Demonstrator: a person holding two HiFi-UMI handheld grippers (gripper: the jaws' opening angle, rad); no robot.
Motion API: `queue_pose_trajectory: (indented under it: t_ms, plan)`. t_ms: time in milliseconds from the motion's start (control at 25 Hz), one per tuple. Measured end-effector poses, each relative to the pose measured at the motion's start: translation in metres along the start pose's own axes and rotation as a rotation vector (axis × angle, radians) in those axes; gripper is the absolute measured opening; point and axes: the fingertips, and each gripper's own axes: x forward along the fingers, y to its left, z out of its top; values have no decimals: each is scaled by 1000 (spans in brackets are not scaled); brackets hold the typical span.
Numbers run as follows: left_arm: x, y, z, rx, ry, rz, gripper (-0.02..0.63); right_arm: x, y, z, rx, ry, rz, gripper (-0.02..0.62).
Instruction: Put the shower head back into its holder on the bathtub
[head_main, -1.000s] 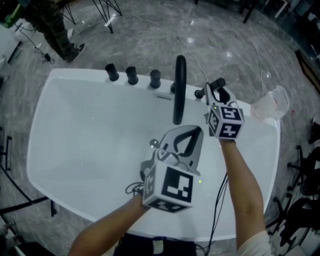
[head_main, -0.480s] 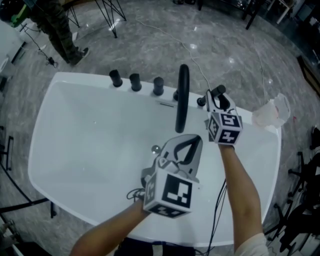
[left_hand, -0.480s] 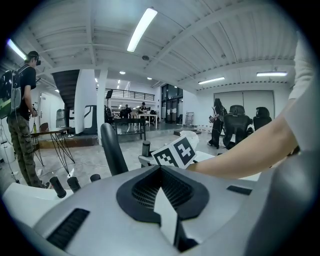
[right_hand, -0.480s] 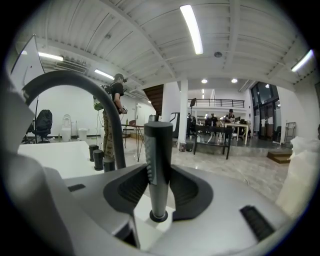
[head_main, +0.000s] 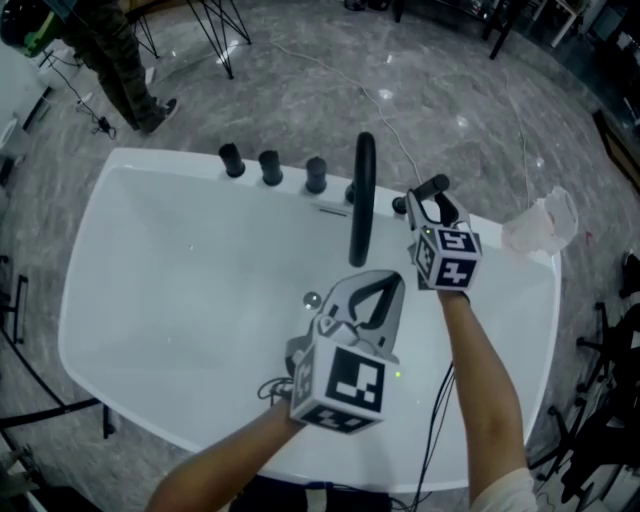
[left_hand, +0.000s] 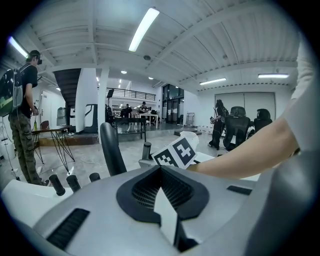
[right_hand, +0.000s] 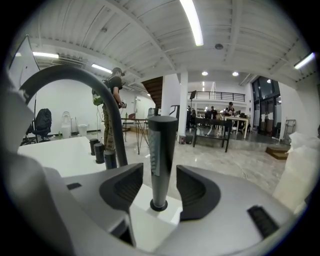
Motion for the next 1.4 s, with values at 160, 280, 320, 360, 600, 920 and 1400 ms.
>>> queue_pose_trajectory:
  t_ms: [160, 280, 320, 360, 600, 920, 1400]
  plan:
    - [-5, -3, -3, -7, 5, 0, 5, -13, 0, -7, -1, 25, -13, 196]
    - [-12, 0, -2, -10, 24, 15, 5, -26, 0, -3, 30, 19, -17, 196]
    - [-15, 0, -1, -6, 28, 21, 5, -31, 1, -1, 45, 14, -16, 196]
    - [-18, 0, -1, -2, 30, 23, 5, -37, 3, 2, 61, 9, -15, 196]
    - [-36, -15, 6, -18, 7, 21, 5, -84, 19, 17, 151, -26, -4, 196]
    - [-83, -40, 33, -32, -34, 17, 5, -175, 52, 45, 193, -69, -17, 192]
    - [-166, -69, 43, -65, -73, 14, 5, -313, 133, 99, 144, -178, -20, 139]
